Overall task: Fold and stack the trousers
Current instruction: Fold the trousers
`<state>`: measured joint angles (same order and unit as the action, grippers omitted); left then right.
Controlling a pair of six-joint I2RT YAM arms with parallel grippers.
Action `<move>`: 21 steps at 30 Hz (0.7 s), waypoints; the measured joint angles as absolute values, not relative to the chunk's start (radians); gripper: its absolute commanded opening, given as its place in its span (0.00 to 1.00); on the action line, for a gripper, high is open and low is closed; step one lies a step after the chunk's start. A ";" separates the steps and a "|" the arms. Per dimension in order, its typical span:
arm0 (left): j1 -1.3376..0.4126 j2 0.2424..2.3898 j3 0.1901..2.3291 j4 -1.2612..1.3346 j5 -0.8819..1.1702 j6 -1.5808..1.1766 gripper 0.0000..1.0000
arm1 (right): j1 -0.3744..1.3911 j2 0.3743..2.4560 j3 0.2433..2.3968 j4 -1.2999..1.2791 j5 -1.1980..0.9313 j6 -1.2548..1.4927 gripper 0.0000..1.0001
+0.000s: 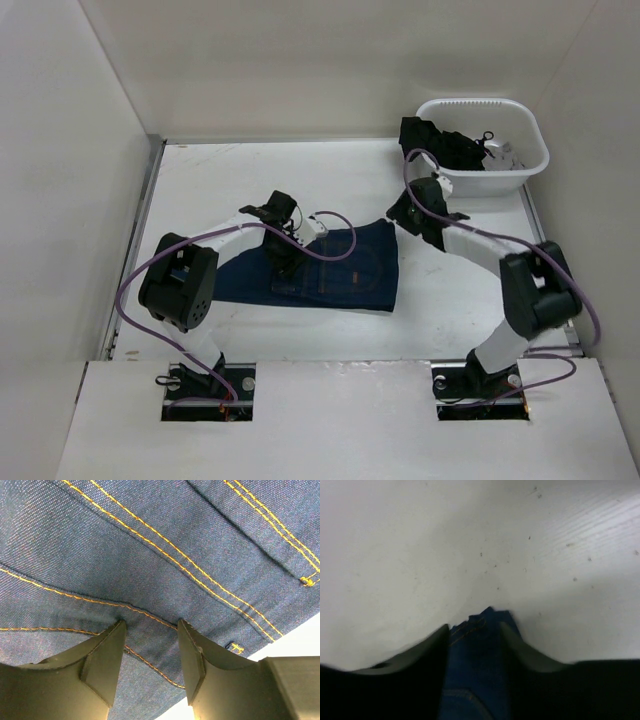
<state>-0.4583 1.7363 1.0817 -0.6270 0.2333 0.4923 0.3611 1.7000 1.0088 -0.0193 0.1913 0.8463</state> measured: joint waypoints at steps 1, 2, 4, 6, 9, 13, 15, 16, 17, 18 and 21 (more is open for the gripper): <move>-0.458 1.736 1.082 -0.627 0.233 0.491 0.45 | 0.360 1.645 0.974 -0.016 0.186 0.833 0.66; -0.458 1.736 1.082 -0.628 0.233 0.490 0.45 | 0.361 1.589 0.940 -0.015 0.179 0.824 0.72; -0.458 1.736 1.083 -0.628 0.233 0.489 0.45 | 0.365 1.465 0.868 -0.015 0.168 0.811 0.78; -0.458 1.737 1.085 -0.630 0.234 0.487 0.45 | 0.381 1.385 0.812 -0.016 0.154 0.808 0.80; -0.450 1.740 1.091 -0.636 0.242 0.482 0.45 | 0.438 1.364 0.738 -0.020 0.113 0.810 0.79; -0.438 1.743 1.100 -0.649 0.244 0.478 0.46 | 0.495 1.405 0.635 -0.052 0.071 0.844 0.79; -0.430 1.743 1.102 -0.654 0.245 0.475 0.46 | 0.499 1.407 0.619 -0.037 0.065 0.865 0.79; -0.426 1.743 1.103 -0.658 0.245 0.475 0.46 | 0.500 1.411 0.619 -0.030 0.065 0.872 0.77; -0.421 1.743 1.106 -0.663 0.247 0.474 0.46 | 0.502 1.419 0.617 -0.027 0.064 0.878 0.69; -0.416 1.743 1.109 -0.669 0.248 0.472 0.47 | 0.506 1.424 0.616 -0.013 0.063 0.884 0.61; -0.386 1.742 1.129 -0.704 0.265 0.464 0.48 | 0.516 1.456 0.609 0.024 0.031 0.896 0.36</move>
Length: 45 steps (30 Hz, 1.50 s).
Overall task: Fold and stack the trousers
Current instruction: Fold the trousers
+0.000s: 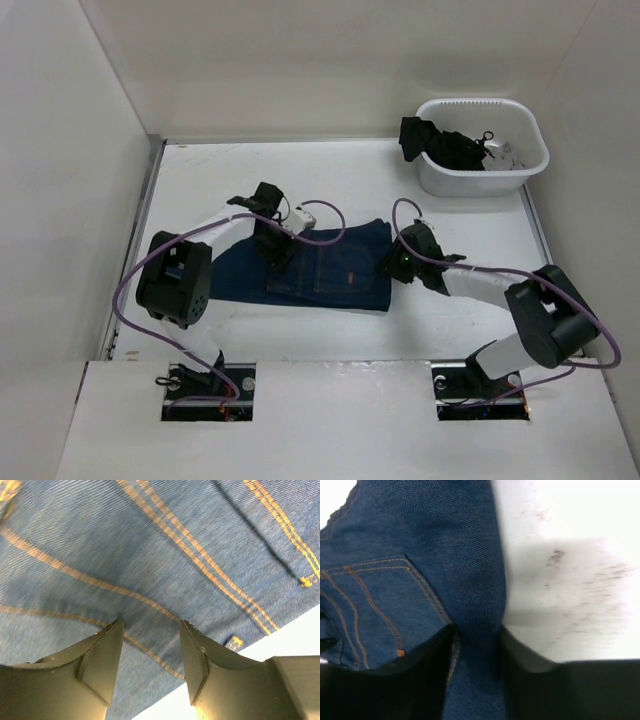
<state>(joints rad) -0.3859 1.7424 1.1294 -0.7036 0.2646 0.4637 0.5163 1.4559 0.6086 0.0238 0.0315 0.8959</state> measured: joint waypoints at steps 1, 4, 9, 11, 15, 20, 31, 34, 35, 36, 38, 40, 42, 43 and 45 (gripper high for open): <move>-0.370 1.741 1.141 -0.720 0.275 0.461 0.48 | 0.517 1.468 0.608 0.040 0.013 0.901 0.27; -0.316 1.726 1.189 -0.763 0.311 0.451 0.49 | 0.508 1.501 0.595 0.102 -0.058 0.915 0.04; -0.184 1.666 1.251 -0.800 0.356 0.450 0.48 | 0.402 1.409 0.537 0.124 -0.164 0.933 0.00; -0.099 1.652 1.253 -0.804 0.355 0.457 0.48 | 0.303 1.275 0.511 0.057 -0.189 0.913 0.00; 0.056 1.658 1.253 -0.820 0.314 0.463 0.47 | 0.039 0.998 0.579 -0.190 -0.222 0.773 0.00; 0.067 1.664 1.248 -0.828 0.294 0.462 0.47 | -0.124 0.956 0.883 -0.547 -0.203 0.520 0.00; -0.169 1.765 1.254 -0.798 0.298 0.420 0.47 | 0.404 1.232 1.502 -0.888 -0.011 0.407 0.00; -0.194 1.837 1.264 -0.773 0.300 0.397 0.47 | 0.516 1.366 1.568 -0.865 0.001 0.424 0.00; -0.197 1.860 1.267 -0.761 0.300 0.390 0.47 | 0.546 1.425 1.597 -0.858 0.001 0.431 0.00; -0.197 1.881 1.269 -0.751 0.300 0.382 0.47 | 0.567 1.481 1.626 -0.850 0.001 0.434 0.00; -0.197 1.895 1.284 -0.739 0.300 0.368 0.47 | 0.607 1.619 1.712 -0.839 0.000 0.442 0.00; -0.191 1.902 1.291 -0.718 0.300 0.356 0.47 | 0.638 1.769 1.833 -0.836 -0.007 0.446 0.00; -0.185 1.905 1.296 -0.713 0.302 0.347 0.47 | 0.664 1.898 1.947 -0.833 -0.010 0.446 0.03; -0.182 1.906 1.296 -0.709 0.303 0.344 0.47 | 0.675 1.951 1.995 -0.830 -0.011 0.447 0.05; -0.173 1.908 1.297 -0.701 0.304 0.335 0.47 | 0.693 2.026 2.057 -0.829 -0.013 0.450 0.11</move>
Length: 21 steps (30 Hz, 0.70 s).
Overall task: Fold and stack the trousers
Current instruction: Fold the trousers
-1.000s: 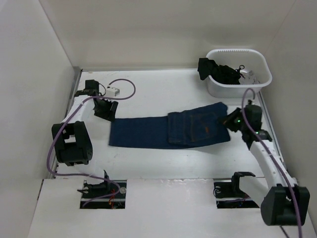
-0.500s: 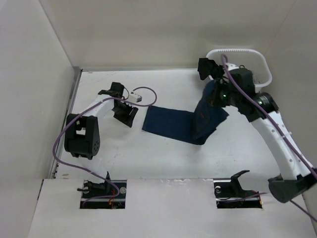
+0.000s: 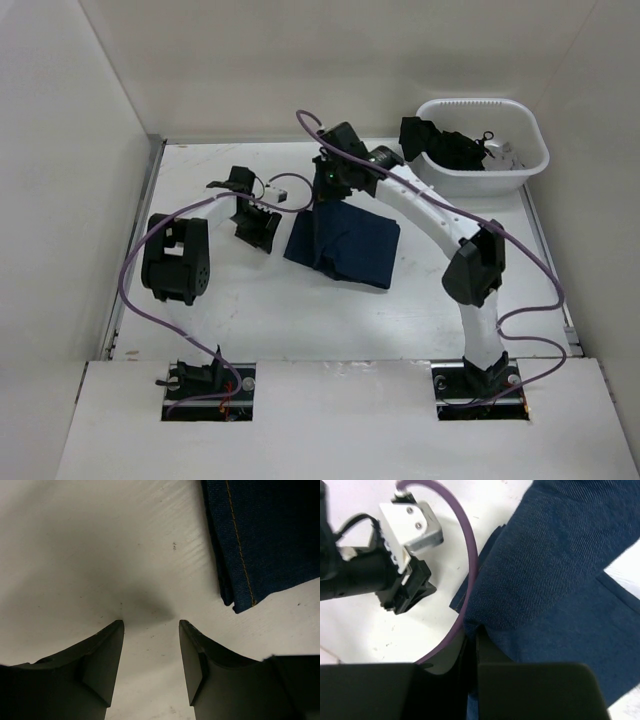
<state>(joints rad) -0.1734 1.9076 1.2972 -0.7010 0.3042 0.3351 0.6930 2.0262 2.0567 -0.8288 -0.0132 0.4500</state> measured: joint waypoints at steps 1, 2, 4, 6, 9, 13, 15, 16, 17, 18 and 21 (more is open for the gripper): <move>-0.167 1.908 1.298 -0.696 0.305 0.330 0.47 | 0.702 2.052 2.072 -0.830 -0.013 0.453 0.17; -0.160 1.908 1.297 -0.692 0.305 0.327 0.47 | 0.708 2.069 2.082 -0.830 -0.014 0.458 0.21; -0.140 1.909 1.298 -0.683 0.307 0.320 0.47 | 0.722 2.096 2.094 -0.818 -0.012 0.471 0.39; -0.115 1.911 1.298 -0.678 0.311 0.311 0.47 | 0.735 2.116 2.098 -0.793 -0.007 0.485 0.56; -0.053 1.917 1.307 -0.673 0.316 0.296 0.47 | 0.759 2.142 2.094 -0.714 -0.029 0.496 0.66; 0.071 1.937 1.338 -0.665 0.309 0.275 0.46 | 0.813 2.104 1.957 -0.426 -0.138 0.521 0.65; 0.135 1.941 1.356 -0.665 0.301 0.266 0.47 | 0.839 2.023 1.800 -0.294 -0.164 0.553 0.65; 0.162 1.940 1.364 -0.666 0.298 0.263 0.47 | 0.846 1.970 1.716 -0.249 -0.168 0.572 0.65; 0.186 1.935 1.372 -0.667 0.295 0.261 0.48 | 0.847 1.911 1.623 -0.212 -0.167 0.592 0.65; 0.201 1.926 1.378 -0.666 0.294 0.260 0.49 | 0.839 1.838 1.522 -0.187 -0.161 0.614 0.66; 0.178 1.870 1.380 -0.671 0.316 0.260 0.50 | 0.742 1.617 1.241 -0.142 -0.114 0.682 0.76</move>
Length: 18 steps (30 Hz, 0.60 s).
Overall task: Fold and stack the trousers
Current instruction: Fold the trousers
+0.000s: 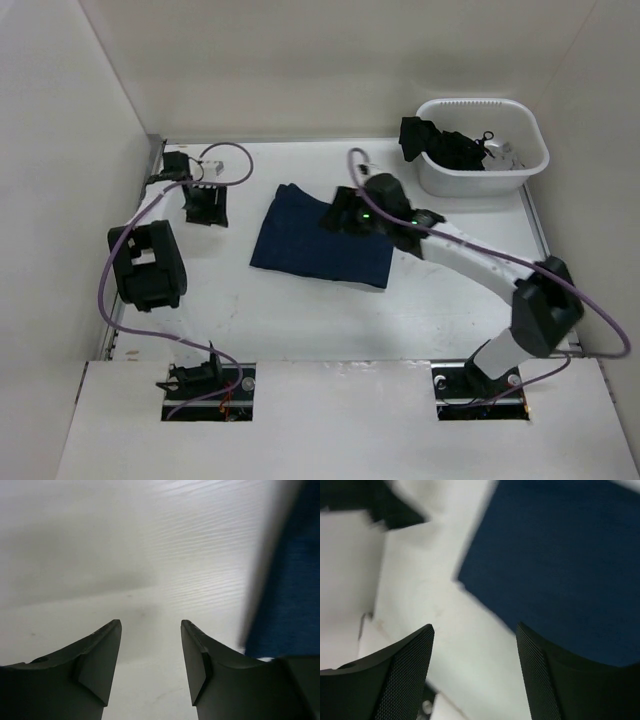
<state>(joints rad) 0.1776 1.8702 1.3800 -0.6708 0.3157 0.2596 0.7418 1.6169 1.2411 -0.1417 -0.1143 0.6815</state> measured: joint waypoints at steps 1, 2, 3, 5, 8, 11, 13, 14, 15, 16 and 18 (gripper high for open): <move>0.148 1.845 1.380 -0.670 0.331 0.257 0.51 | 0.694 1.559 1.171 -0.139 -0.092 0.702 0.87; 0.114 1.822 1.380 -0.668 0.346 0.256 0.51 | 0.640 1.505 1.100 -0.135 -0.065 0.724 0.89; 0.070 1.798 1.380 -0.662 0.362 0.253 0.50 | 0.593 1.467 1.041 -0.131 -0.039 0.741 0.91; -0.018 1.772 1.380 -0.640 0.387 0.249 0.49 | 0.521 1.406 0.918 -0.134 0.007 0.773 0.94; -0.118 1.790 1.375 -0.614 0.397 0.245 0.47 | 0.505 1.370 0.783 -0.154 0.039 0.811 0.96; -0.152 1.845 1.331 -0.590 0.360 0.244 0.47 | 0.504 1.368 0.684 -0.158 0.046 0.847 0.95; -0.153 1.880 1.276 -0.583 0.333 0.244 0.47 | 0.502 1.374 0.640 -0.145 0.044 0.866 0.86; -0.154 1.891 1.253 -0.572 0.326 0.248 0.47 | 0.499 1.383 0.625 -0.124 0.039 0.873 0.78; -0.153 1.880 1.248 -0.568 0.321 0.245 0.47 | 0.498 1.388 0.620 -0.089 0.027 0.880 0.67; -0.153 1.872 1.238 -0.564 0.315 0.245 0.47 | 0.498 1.402 0.617 -0.051 0.013 0.888 0.54; -0.160 1.861 1.215 -0.557 0.313 0.250 0.47 | 0.497 1.451 0.606 0.036 -0.036 0.909 0.27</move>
